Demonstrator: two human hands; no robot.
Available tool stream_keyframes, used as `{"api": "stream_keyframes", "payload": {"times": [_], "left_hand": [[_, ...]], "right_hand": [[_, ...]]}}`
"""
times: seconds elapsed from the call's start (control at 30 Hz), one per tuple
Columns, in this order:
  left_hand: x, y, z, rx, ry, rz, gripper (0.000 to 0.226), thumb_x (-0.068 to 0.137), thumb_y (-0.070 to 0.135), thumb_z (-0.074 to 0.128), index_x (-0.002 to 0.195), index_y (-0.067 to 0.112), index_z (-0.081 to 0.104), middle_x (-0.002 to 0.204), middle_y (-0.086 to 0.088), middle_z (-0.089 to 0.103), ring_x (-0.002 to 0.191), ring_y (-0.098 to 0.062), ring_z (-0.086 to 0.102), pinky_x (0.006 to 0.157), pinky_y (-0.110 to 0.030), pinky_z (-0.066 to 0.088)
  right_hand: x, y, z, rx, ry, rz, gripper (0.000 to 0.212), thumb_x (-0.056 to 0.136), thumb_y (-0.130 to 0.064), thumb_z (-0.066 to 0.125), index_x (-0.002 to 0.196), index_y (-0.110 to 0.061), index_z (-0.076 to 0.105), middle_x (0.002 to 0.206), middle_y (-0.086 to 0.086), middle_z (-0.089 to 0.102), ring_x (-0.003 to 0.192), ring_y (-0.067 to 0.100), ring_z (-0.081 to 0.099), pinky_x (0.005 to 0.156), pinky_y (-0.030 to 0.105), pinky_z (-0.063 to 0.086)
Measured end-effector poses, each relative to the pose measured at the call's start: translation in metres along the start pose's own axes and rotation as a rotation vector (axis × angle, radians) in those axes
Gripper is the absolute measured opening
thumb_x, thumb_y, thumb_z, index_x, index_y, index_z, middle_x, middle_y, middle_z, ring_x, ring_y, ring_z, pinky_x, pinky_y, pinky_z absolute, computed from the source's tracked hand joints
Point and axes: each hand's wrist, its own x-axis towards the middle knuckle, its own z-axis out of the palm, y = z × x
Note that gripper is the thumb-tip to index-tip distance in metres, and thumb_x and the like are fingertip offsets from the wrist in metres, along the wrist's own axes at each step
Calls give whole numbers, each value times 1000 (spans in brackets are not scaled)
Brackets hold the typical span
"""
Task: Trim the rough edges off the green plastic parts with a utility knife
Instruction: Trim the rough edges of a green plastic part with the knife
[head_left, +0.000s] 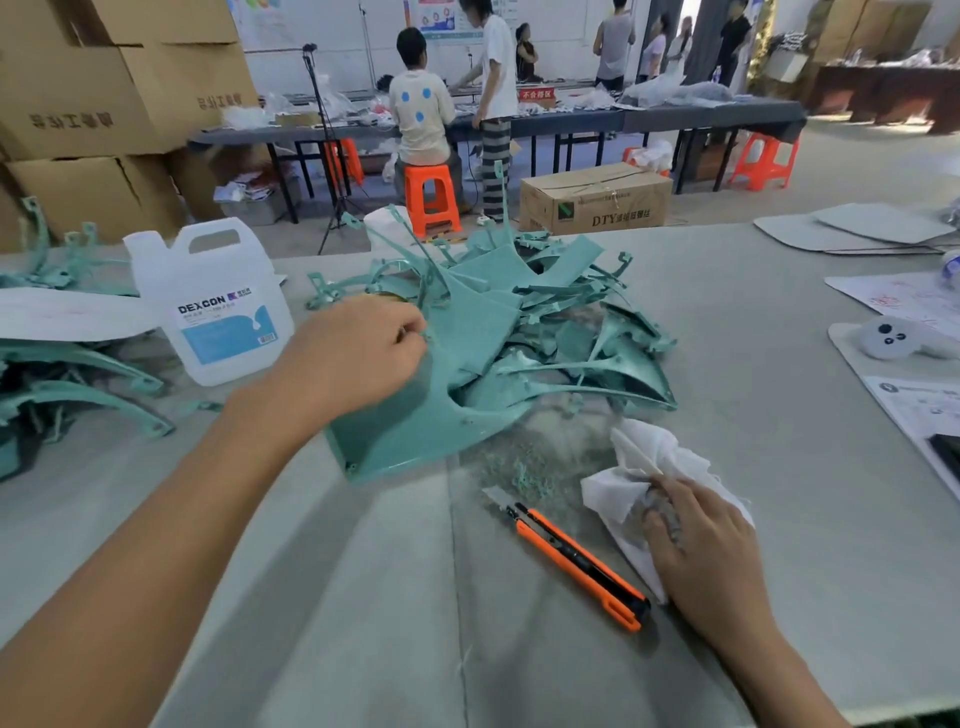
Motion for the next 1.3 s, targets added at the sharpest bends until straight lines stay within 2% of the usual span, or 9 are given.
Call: {"api": "stream_keyframes", "payload": {"times": [0.17,0.4,0.5,0.63,0.73,0.83,1.0,1.13,1.3], "left_hand": [[-36,-48,-1,-2,-111,-112,39,81,43,31,69,15,55,69,1,60,72,-24,55,58,-31,35],[-107,-113,72,-521,-282,-473,22,95,12,66,90,32,73,92,10,70,98,-21,65,84,-27,45],[-129,-120,88,-371,-35,-474,32,90,11,72,120,21,70,106,1,64,101,-23,62,90,-32,46],[-145,-110,85,-380,313,-597,10,90,34,72,84,28,68,77,15,67,74,-12,63,66,-31,46],[-153,-108,86,-234,221,-536,41,96,53,59,71,23,71,71,9,67,74,-20,64,68,-36,46],[-159,-105,87,-306,164,-459,17,96,36,65,105,26,76,107,1,62,98,-20,61,88,-36,46],[-172,-93,89,-291,206,-557,46,90,64,54,69,25,68,61,12,60,62,-7,57,58,-29,39],[-182,-83,100,-384,123,-388,28,91,21,70,119,28,70,108,4,51,97,-10,53,96,-33,45],[-190,-84,92,-366,309,-669,40,92,64,54,76,30,70,72,10,64,73,-16,61,62,-30,44]], "right_hand": [[-2,-2,1,-27,90,-16,42,88,-28,63,125,-9,68,126,20,65,114,44,60,97,56,48],[-40,-27,0,-18,130,-219,46,88,-47,50,108,-15,74,108,8,70,102,39,60,92,48,40],[-48,-41,4,-125,-35,-249,40,85,-48,55,104,-22,78,102,3,72,97,38,62,87,46,40],[-43,-49,7,-222,-128,-206,24,79,-33,85,100,-25,77,94,3,72,89,38,63,80,47,45],[-40,-50,7,-254,-183,-216,28,76,-40,85,99,-26,76,90,1,71,87,36,62,79,45,42],[-43,-51,4,-231,-195,-182,26,82,-36,82,103,-22,75,95,5,70,91,37,61,82,47,43],[-52,-54,-9,-28,-208,-93,25,89,-26,74,111,-16,69,102,6,60,99,35,56,82,41,40],[-64,-62,-25,103,-235,-37,18,94,-37,63,111,-32,59,96,-10,57,85,18,51,71,36,38],[-78,-69,-32,312,-253,72,18,87,-54,56,104,-52,48,87,-24,64,77,0,61,67,22,42]]}}
